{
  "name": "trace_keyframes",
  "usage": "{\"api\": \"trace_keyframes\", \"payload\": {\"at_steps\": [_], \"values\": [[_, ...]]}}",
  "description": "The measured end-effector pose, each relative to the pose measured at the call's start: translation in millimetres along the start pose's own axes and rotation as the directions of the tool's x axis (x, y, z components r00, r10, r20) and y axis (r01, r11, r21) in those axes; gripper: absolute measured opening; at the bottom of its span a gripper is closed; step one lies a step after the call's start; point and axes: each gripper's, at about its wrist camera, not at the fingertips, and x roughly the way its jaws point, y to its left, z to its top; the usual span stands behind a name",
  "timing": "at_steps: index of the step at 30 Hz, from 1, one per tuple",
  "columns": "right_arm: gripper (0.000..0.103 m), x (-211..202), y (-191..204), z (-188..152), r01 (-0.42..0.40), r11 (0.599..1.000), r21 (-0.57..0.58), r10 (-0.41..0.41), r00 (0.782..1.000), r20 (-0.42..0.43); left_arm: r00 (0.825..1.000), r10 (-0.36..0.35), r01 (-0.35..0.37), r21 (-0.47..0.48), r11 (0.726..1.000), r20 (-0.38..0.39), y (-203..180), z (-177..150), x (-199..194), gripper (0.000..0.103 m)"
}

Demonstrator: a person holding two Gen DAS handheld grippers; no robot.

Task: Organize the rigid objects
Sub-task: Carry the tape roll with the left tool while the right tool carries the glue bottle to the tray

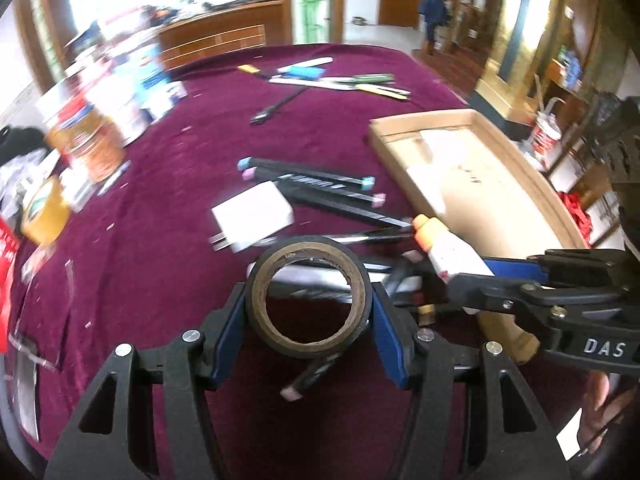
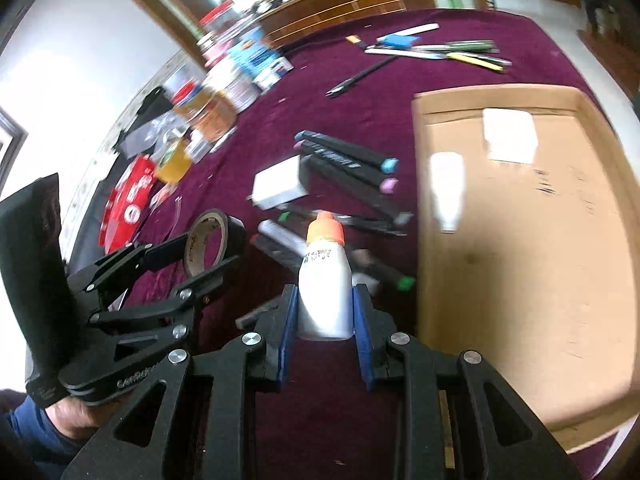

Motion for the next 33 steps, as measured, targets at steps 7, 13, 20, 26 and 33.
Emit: {"api": "trace_keyframes", "payload": {"at_steps": [7,13,20,26,33], "values": [[0.024,-30,-56,-7,0.057,0.992,0.114,-0.061,0.997,0.036,0.997,-0.078,0.078,0.092,0.993,-0.008,-60,19,15,0.057],[0.024,-47,-89,-12,0.096,0.981,0.167,-0.104,0.994,0.044,0.992,-0.126,0.128,0.139,0.982,-0.024,-99,28,27,0.057],[0.024,-53,-111,-10,0.125,0.977,0.171,-0.134,0.990,0.042,0.988,-0.145,0.150,0.164,0.975,-0.045,-129,33,41,0.057],[0.024,-50,-128,4,0.140,0.976,0.169,-0.148,0.989,0.031,0.989,-0.137,0.144,0.158,0.977,-0.054,-142,33,52,0.057],[0.024,-30,-133,33,0.124,0.983,0.134,-0.126,0.992,0.008,0.992,-0.110,0.119,0.139,0.983,-0.069,-148,30,68,0.057]]}}
